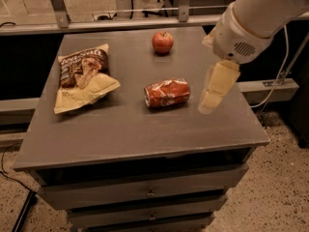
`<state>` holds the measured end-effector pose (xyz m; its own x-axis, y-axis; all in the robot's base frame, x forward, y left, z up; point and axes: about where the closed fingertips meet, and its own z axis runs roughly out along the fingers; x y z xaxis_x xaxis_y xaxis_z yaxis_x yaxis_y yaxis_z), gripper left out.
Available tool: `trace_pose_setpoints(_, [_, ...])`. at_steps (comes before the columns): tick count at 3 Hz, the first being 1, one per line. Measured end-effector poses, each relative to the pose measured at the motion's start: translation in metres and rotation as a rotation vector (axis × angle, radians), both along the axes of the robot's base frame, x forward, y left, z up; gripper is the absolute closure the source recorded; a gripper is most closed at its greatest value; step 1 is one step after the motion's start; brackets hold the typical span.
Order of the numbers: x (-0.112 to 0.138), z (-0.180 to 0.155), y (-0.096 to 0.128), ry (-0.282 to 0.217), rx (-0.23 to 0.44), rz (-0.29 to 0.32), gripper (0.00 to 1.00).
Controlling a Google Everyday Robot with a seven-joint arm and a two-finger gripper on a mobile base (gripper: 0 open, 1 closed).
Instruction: Pick brown chip bag
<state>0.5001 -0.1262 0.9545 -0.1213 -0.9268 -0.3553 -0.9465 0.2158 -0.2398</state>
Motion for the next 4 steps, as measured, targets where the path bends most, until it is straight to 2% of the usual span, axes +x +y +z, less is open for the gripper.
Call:
trace_pose_setpoints(1, [0.042,-0.016,0.071,-0.006,0.114,0.059,0.0])
trace_pose_setpoints(2, [0.086,-0.036,0.154,0.002,0.265,0.112,0.0])
trace_pose_setpoints(3, [0.086,-0.036,0.154,0.002,0.265,0.112,0.0])
trace_pose_setpoints(4, [0.097,-0.047,0.178,0.001,0.312,0.132,0.0])
